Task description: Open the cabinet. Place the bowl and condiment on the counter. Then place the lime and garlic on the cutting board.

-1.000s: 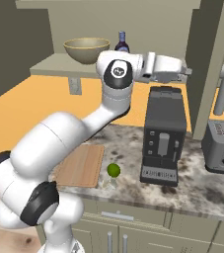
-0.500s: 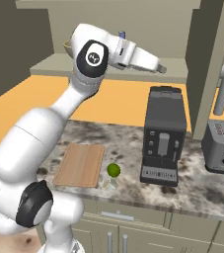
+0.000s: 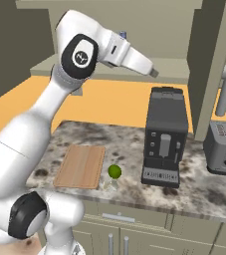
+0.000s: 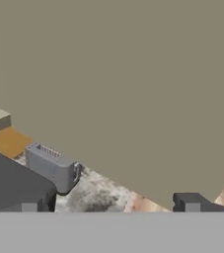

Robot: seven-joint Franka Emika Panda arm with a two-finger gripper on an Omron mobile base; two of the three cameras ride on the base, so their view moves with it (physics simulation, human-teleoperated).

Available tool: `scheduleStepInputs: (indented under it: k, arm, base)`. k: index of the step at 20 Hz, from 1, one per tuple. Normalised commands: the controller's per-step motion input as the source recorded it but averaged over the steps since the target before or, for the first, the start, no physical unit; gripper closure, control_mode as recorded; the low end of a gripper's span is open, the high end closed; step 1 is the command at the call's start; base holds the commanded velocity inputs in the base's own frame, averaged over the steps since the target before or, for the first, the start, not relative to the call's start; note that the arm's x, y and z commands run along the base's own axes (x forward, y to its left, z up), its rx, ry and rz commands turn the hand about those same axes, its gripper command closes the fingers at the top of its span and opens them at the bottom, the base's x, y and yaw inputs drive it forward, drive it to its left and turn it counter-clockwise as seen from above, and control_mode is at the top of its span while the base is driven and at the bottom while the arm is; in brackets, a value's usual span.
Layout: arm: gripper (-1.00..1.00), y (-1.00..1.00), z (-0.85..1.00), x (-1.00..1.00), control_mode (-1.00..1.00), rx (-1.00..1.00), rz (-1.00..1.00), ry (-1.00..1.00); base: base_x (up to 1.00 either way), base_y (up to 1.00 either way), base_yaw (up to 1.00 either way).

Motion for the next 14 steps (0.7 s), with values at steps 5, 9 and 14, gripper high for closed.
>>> scheduleStepInputs:
  k: [5,9,14]
  arm:
    - [-1.0,0.46,-0.04,-0.21,-1.0,0.0,0.21,0.01]
    - [-1.0,0.62,-0.07,-0.03,-1.0,0.0,0.25,0.02]
    - [-1.0,0.01,0.0,-0.06,-1.0,0.1,0.17,-0.13]
  base:
    - [0.0,0.0,0.0]
    - [0.0,0.0,0.0]
    - [0.0,0.0,0.0]
